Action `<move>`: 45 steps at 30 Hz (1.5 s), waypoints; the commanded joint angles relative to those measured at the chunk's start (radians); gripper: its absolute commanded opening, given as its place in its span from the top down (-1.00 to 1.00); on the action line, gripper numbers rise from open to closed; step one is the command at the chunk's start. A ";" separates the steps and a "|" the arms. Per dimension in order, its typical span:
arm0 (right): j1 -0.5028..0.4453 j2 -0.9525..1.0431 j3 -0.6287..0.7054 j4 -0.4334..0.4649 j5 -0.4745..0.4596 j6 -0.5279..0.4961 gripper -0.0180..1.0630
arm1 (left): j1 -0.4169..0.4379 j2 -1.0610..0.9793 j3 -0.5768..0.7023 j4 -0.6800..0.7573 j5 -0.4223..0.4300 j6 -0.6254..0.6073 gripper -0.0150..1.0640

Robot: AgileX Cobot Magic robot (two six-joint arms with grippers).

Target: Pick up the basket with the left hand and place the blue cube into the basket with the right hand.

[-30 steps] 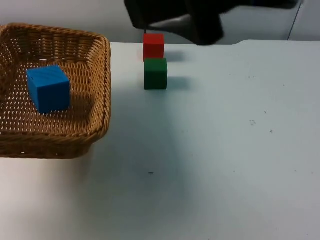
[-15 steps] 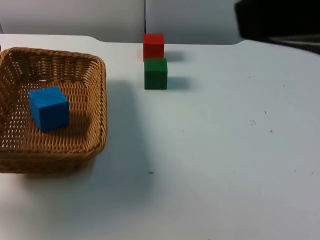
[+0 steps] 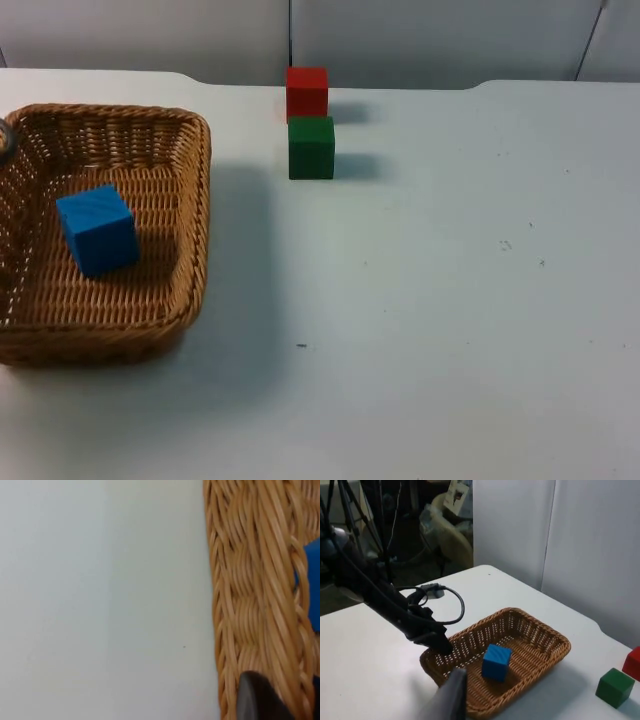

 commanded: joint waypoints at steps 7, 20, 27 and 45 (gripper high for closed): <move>0.003 -0.006 0.012 0.002 0.047 -0.003 -0.94 | -0.007 -0.002 0.000 -0.010 -0.043 0.029 0.84; 0.003 -0.006 0.012 0.002 0.047 -0.003 -0.94 | -0.007 -0.016 0.000 -0.010 -0.053 0.048 -0.62; 0.003 -0.006 0.012 0.000 0.047 -0.005 -0.94 | -0.007 -0.144 -0.013 -0.010 -0.079 0.051 -0.62; 0.003 -0.006 0.012 -0.004 0.036 -0.005 -0.94 | -0.007 -0.993 -0.017 0.330 -0.151 -0.445 -0.62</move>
